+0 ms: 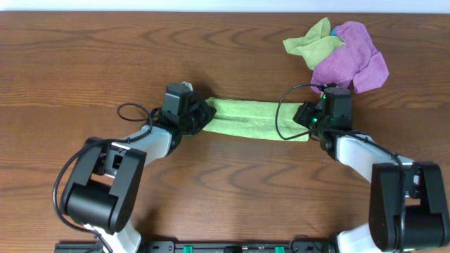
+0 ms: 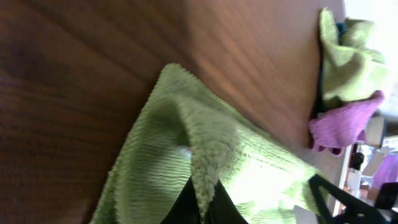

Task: Fold the cloth

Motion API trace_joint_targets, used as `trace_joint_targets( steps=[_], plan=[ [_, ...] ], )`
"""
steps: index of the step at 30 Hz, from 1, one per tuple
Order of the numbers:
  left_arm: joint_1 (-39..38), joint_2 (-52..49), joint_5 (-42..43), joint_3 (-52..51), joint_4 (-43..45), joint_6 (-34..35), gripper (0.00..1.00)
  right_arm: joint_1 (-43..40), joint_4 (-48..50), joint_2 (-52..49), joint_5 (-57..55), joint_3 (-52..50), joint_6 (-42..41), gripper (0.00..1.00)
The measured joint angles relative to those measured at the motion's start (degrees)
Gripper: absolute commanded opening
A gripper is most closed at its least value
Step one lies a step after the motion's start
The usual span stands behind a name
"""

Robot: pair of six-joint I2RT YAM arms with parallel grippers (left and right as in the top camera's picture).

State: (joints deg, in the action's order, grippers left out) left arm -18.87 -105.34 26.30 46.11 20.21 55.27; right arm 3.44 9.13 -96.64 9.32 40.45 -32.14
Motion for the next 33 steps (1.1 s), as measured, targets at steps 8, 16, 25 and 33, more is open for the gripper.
trace_joint_targets(
  steps=[8,16,25,33],
  plan=[
    [-0.15,-0.63,-0.81,0.02,1.29,-0.09,0.3,0.0,-1.27,0.0,-1.11,0.0,1.31,0.33],
    [0.55,-0.63,0.46,0.13,1.31,-0.63,0.76,0.0,-1.81,0.0,-1.33,0.0,1.33,0.37],
    [4.22,5.14,2.93,0.15,-0.68,-1.68,0.95,0.0,-9.6,4.37,-0.22,0.02,1.25,0.41],
    [6.86,10.99,6.27,0.24,-7.85,-3.34,0.84,0.0,-20.92,13.4,-0.09,0.13,0.81,0.47]
  ],
)
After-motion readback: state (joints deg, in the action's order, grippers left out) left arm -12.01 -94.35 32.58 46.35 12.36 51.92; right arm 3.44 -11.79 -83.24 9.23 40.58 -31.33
